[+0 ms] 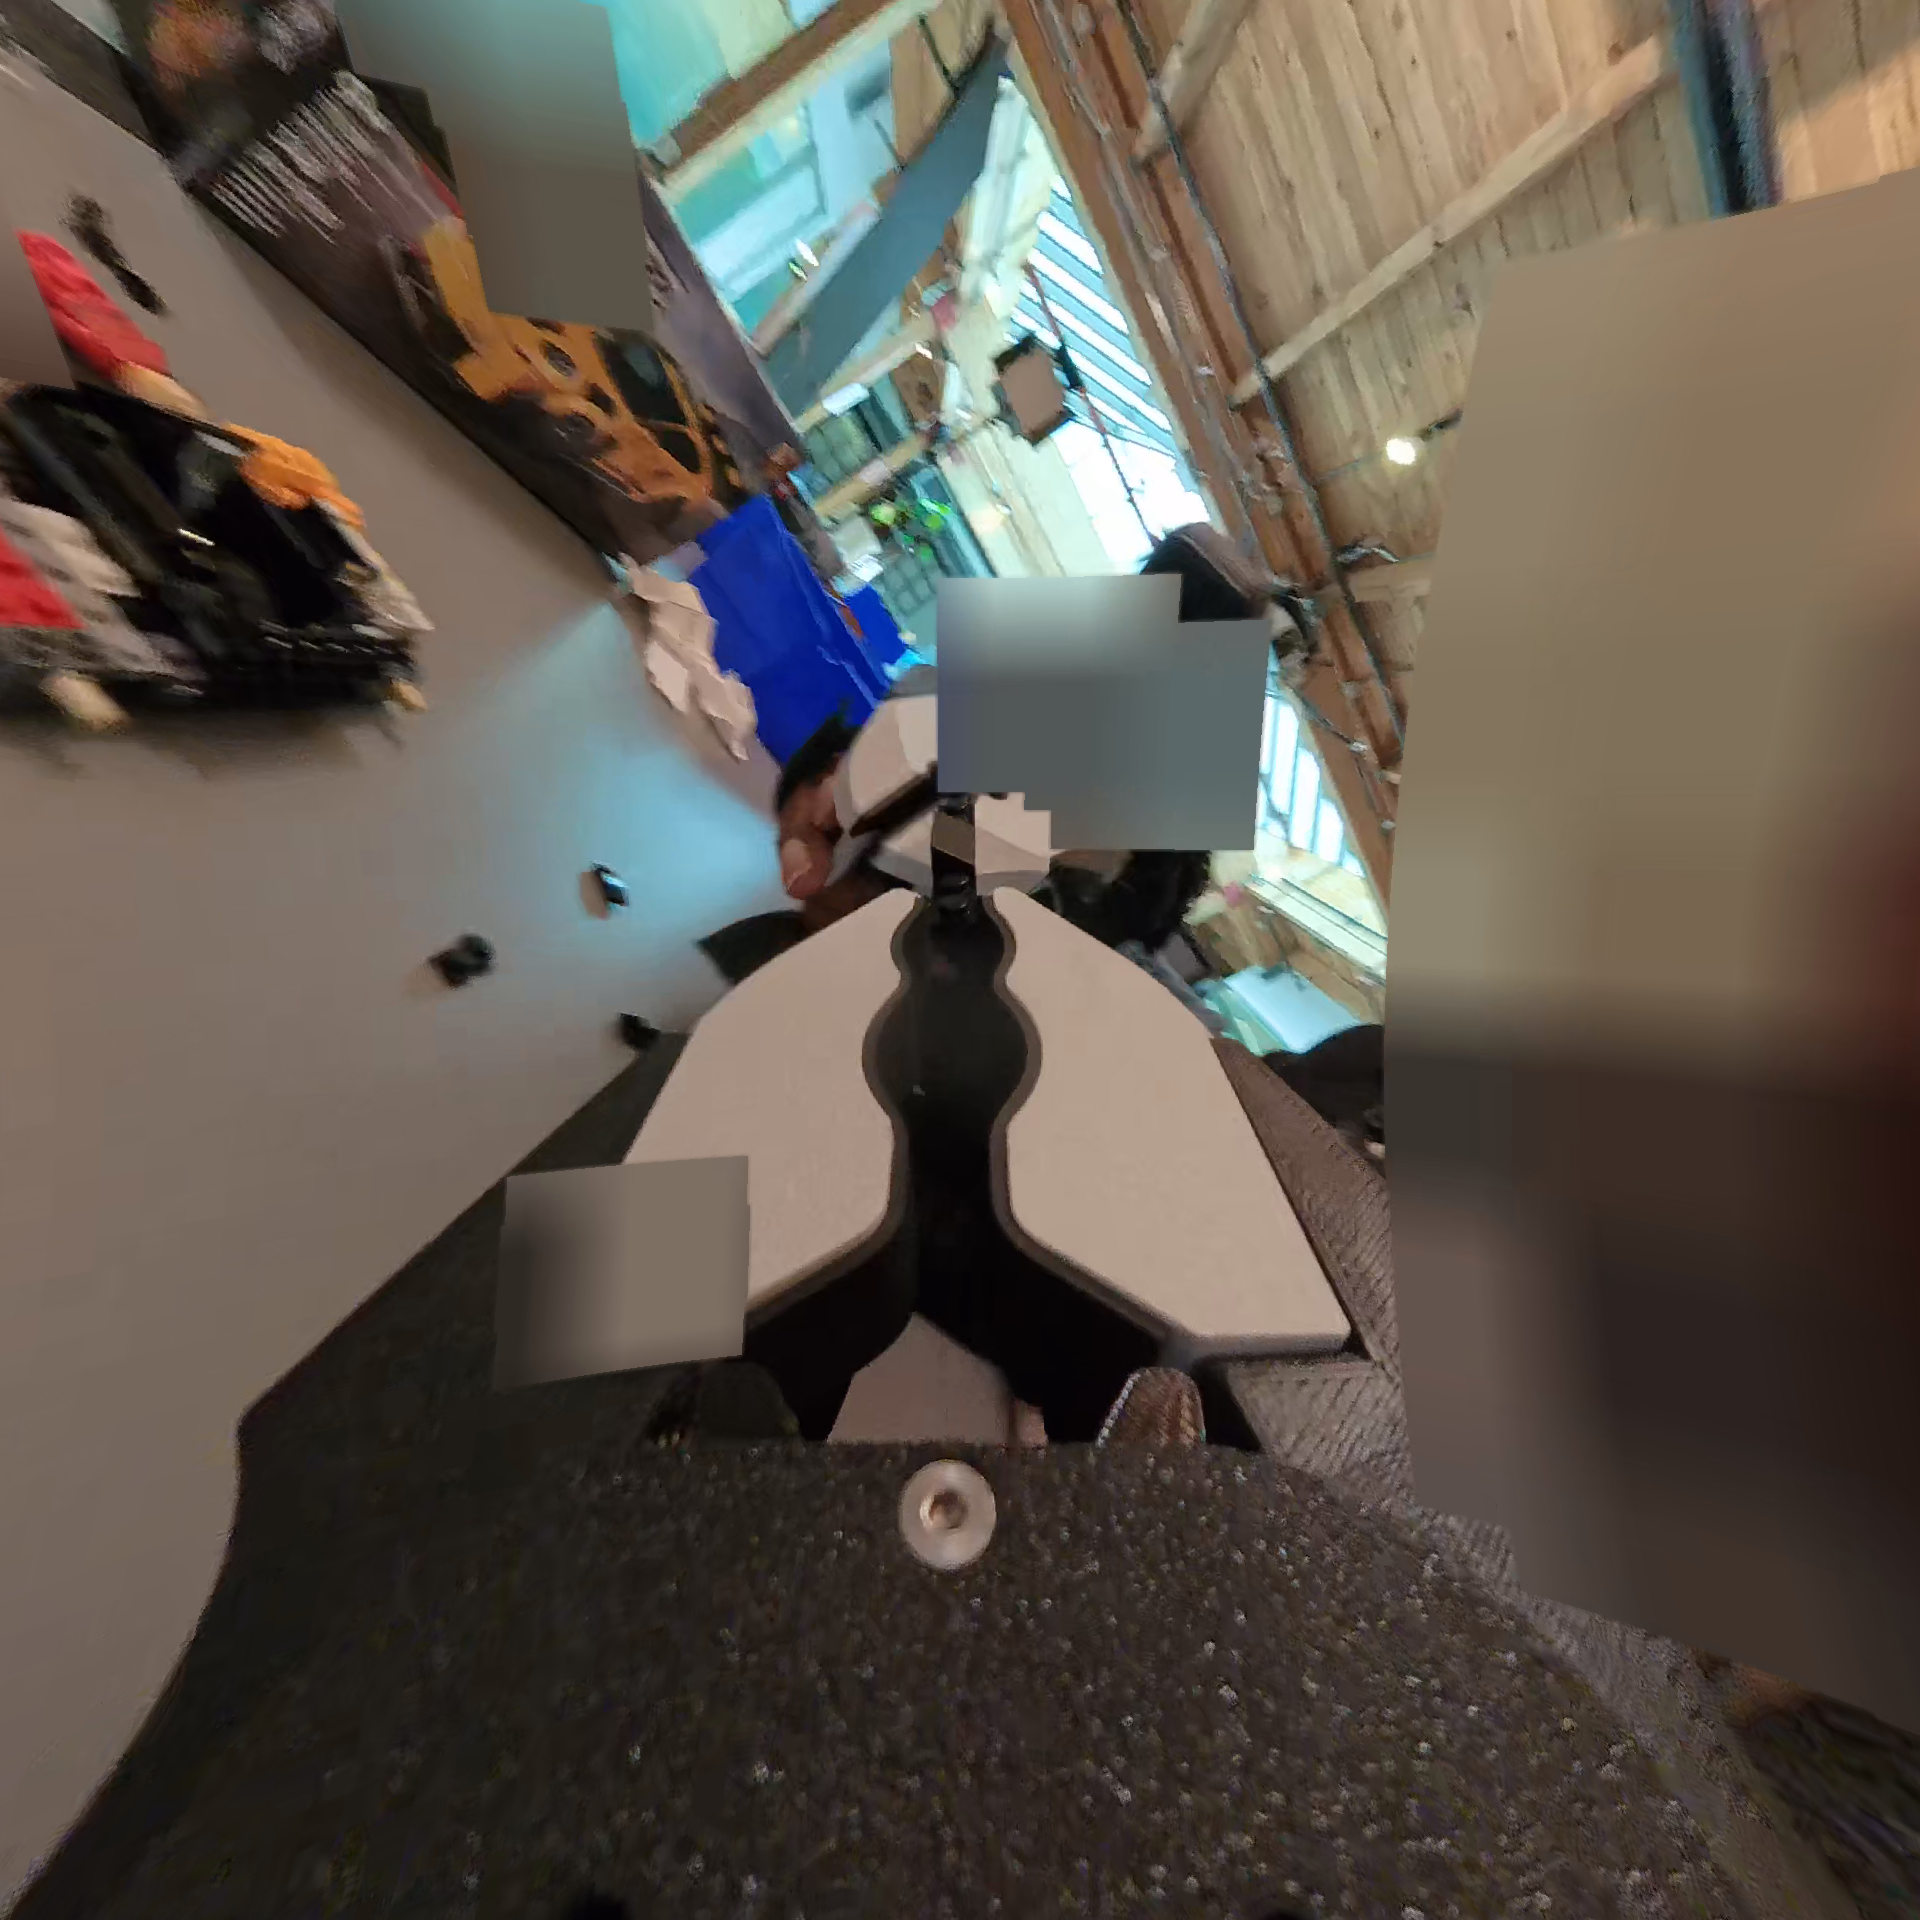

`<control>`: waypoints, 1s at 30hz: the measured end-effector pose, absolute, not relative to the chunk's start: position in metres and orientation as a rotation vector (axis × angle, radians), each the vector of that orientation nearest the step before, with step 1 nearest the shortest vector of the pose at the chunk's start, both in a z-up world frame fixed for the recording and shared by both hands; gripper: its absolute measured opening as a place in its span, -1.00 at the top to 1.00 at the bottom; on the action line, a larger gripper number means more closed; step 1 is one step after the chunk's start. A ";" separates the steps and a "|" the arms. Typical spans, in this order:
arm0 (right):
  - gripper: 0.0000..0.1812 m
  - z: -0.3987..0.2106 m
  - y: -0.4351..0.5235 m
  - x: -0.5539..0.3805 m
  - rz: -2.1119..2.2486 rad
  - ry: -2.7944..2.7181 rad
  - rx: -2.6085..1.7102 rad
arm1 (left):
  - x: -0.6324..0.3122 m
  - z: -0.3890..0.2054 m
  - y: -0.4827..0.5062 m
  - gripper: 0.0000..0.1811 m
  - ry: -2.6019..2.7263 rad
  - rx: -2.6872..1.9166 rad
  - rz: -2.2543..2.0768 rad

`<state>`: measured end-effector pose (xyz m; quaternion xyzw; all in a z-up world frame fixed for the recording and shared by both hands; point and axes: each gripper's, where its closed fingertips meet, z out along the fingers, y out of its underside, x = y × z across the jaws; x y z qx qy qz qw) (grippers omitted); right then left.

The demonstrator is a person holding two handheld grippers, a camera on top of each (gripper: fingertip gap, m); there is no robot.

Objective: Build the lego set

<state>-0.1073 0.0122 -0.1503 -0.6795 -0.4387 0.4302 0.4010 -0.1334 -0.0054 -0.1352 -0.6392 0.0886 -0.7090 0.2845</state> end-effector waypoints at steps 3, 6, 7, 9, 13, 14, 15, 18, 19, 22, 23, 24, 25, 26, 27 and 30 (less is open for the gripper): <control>1.00 -0.170 0.028 -0.104 0.747 -1.078 -1.857 | -0.144 -0.141 0.010 0.91 0.201 -1.737 -1.707; 1.00 -0.187 0.026 -0.120 0.609 -1.024 -1.907 | -0.143 -0.146 0.019 0.91 0.245 -1.770 -1.420; 1.00 -0.193 0.025 -0.124 0.559 -1.027 -1.911 | -0.142 -0.146 0.021 0.91 0.269 -1.782 -1.310; 1.00 -0.194 0.026 -0.132 0.550 -1.003 -1.899 | -0.139 -0.144 0.024 0.91 0.309 -1.789 -1.115; 1.00 -0.188 0.036 -0.138 0.524 -0.943 -1.867 | -0.132 -0.133 0.024 0.91 0.354 -1.773 -0.936; 1.00 -0.187 0.037 -0.140 0.522 -0.933 -1.868 | -0.129 -0.130 0.023 0.91 0.362 -1.768 -0.917; 1.00 -0.186 0.040 -0.141 0.519 -0.920 -1.869 | -0.125 -0.127 0.023 0.91 0.368 -1.761 -0.901; 1.00 -0.183 0.049 -0.143 0.505 -0.874 -1.867 | -0.115 -0.116 0.021 0.91 0.391 -1.738 -0.850; 1.00 -0.181 0.052 -0.143 0.503 -0.856 -1.869 | -0.112 -0.113 0.021 0.91 0.387 -1.732 -0.855; 1.00 -0.180 0.061 -0.142 0.487 -0.825 -1.871 | -0.105 -0.105 0.020 0.91 0.359 -1.722 -0.903; 1.00 -0.181 0.064 -0.142 0.483 -0.819 -1.878 | -0.104 -0.103 0.020 0.91 0.351 -1.717 -0.917; 1.00 -0.182 0.066 -0.142 0.481 -0.812 -1.885 | -0.102 -0.100 0.020 0.91 0.346 -1.709 -0.929; 1.00 -0.182 0.069 -0.141 0.479 -0.805 -1.891 | -0.101 -0.097 0.020 0.91 0.346 -1.702 -0.937; 1.00 -0.183 0.071 -0.141 0.475 -0.798 -1.894 | -0.100 -0.094 0.019 0.91 0.347 -1.694 -0.946; 1.00 -0.182 0.073 -0.141 0.473 -0.792 -1.895 | -0.099 -0.091 0.018 0.91 0.348 -1.688 -0.960; 1.00 -0.179 0.076 -0.141 0.470 -0.782 -1.895 | -0.095 -0.088 0.016 0.91 0.348 -1.682 -1.027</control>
